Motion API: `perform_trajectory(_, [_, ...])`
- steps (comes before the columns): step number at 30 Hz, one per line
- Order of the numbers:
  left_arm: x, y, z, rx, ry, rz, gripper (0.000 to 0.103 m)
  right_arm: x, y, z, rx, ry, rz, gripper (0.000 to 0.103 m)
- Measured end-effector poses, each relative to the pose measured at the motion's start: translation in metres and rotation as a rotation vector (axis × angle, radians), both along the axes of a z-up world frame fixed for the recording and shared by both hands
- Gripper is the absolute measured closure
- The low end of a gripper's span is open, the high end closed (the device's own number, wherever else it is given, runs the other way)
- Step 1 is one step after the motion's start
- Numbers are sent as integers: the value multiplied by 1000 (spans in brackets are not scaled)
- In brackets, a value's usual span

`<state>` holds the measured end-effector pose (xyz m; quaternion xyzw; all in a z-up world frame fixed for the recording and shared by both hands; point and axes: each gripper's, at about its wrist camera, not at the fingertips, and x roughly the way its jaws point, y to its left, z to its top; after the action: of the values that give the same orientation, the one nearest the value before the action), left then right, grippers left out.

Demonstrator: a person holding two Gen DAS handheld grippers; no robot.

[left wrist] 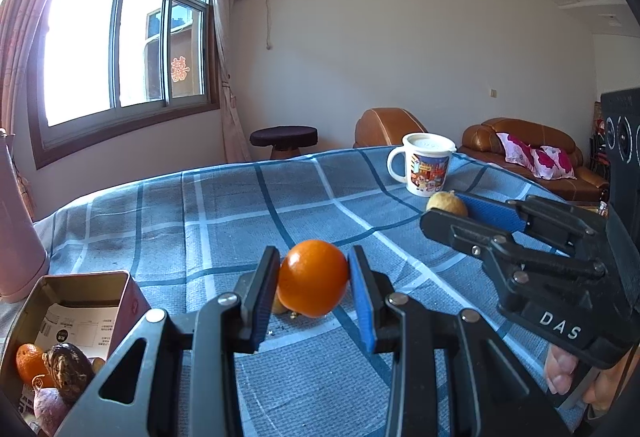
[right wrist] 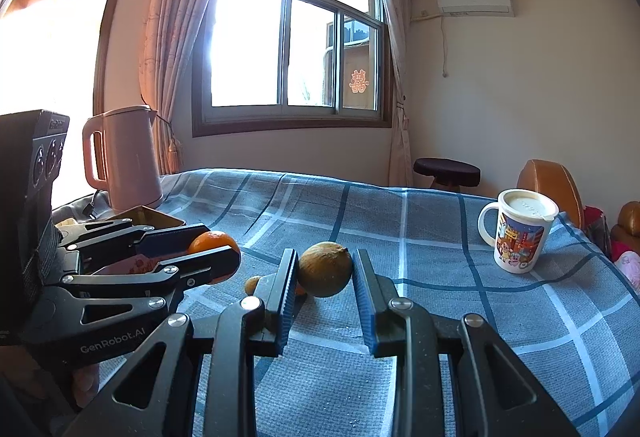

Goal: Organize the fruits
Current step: 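Lift the orange and brown fruit with both grippers and carry toward the tin box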

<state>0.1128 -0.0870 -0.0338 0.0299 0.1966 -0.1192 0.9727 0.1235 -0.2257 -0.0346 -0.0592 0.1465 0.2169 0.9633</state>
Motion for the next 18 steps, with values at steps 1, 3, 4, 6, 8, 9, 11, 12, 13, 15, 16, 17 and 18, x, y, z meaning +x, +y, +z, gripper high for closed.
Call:
perform_trajectory(1, [0, 0, 0, -1, -2, 1, 66, 0, 0, 0, 1, -2, 0, 73])
perform_trajectory(3, [-2, 1, 1, -1, -8, 4, 66, 0, 0, 0, 3, -5, 0, 73])
perform_trajectory(4, [-2, 1, 1, -1, -9, 4, 66, -1, -1, 0, 3, -5, 1, 73])
perform_trajectory(6, [-3, 2, 1, -1, -13, 5, 66, -1, -1, 0, 5, -7, 0, 73])
perform_trajectory(8, [-5, 2, 1, -2, -18, 8, 66, -2, -1, 0, 6, -11, 0, 73])
perform_trajectory(9, [-6, 2, 1, -2, -20, 8, 66, -2, -1, 1, 7, -14, 0, 73])
perform_trajectory(11, [-8, 4, 2, -4, -25, 11, 66, -2, -1, 1, 6, -14, 0, 73])
perform_trajectory(12, [-8, 4, 2, -4, -27, 12, 66, -2, -1, 1, 7, -15, 0, 73])
perform_trajectory(13, [-9, 5, 2, -5, -29, 12, 66, -2, -1, 1, 7, -15, 1, 73])
perform_trajectory(15, [-11, 6, 2, -8, -32, 14, 66, -2, -1, 1, 10, -10, 4, 73])
perform_trajectory(16, [-11, 7, 2, -9, -33, 13, 66, -1, 0, 1, 12, -8, 7, 73])
perform_trajectory(17, [-12, 7, 2, -11, -33, 14, 66, -1, 1, 0, 11, -7, 9, 73])
perform_trajectory(18, [-13, 8, 3, -13, -34, 14, 66, -2, 2, 0, 11, -5, 11, 73])
